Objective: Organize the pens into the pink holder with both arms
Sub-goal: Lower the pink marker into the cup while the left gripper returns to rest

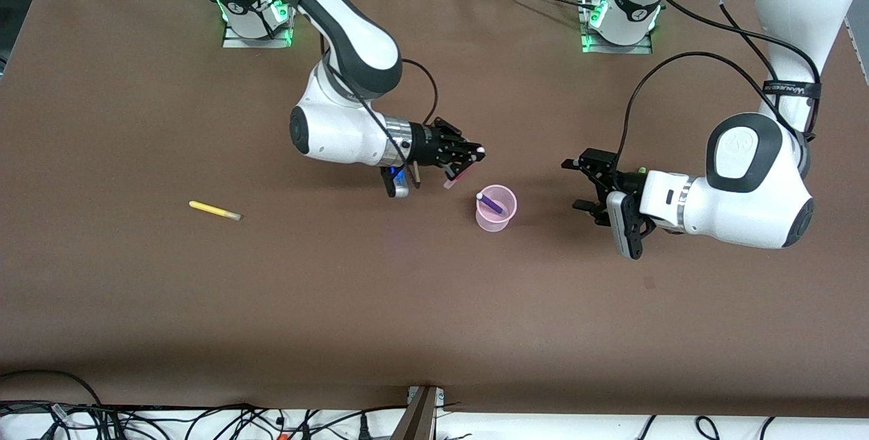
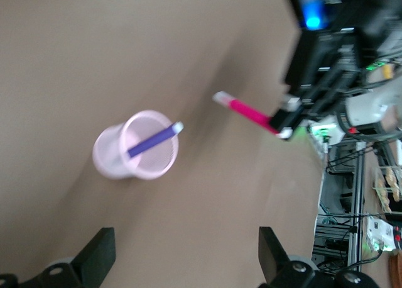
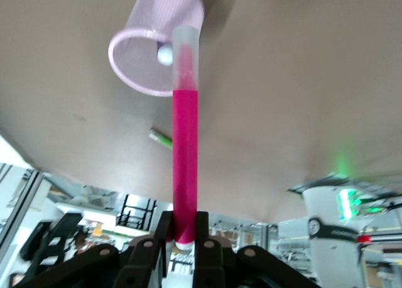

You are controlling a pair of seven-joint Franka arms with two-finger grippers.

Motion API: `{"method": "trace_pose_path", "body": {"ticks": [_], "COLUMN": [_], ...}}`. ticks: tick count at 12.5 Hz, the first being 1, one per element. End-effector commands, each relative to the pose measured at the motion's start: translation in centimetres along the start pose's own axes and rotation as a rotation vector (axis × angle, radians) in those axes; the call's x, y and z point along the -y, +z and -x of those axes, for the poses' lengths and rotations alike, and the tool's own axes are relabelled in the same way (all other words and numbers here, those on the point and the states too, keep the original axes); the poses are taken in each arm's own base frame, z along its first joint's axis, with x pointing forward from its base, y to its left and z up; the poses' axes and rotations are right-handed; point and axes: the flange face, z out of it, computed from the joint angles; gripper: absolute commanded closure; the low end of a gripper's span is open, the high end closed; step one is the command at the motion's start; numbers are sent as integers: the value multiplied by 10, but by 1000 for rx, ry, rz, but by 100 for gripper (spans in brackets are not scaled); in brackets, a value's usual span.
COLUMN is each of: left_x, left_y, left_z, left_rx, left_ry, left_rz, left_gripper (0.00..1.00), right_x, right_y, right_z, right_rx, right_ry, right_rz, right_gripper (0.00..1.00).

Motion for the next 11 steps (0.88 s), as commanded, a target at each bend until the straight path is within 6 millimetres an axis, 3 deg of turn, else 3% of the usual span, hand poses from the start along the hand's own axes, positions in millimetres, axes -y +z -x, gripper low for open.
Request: {"method": "trace_pose_path", "body": {"ticks": [1, 3, 7, 11], "left_x": [-9, -26, -52, -124], "left_y": [-24, -46, -108, -180], "left_z": [7, 10, 2, 31], "left_rx": [66, 141, 172, 80], "left_ry": [-156, -206, -262, -318], "left_rz": [-122, -334, -702, -815], "left_gripper": [0, 0, 0, 0], "right_x": [11, 14, 21, 37], "right_y": [19, 24, 57, 75], "right_z": [11, 10, 13, 7], "right_rx": [30, 30, 65, 89], "right_ry": [35, 44, 78, 79], "right_rz": [-49, -69, -132, -182], "right_gripper": [100, 100, 100, 100]}}
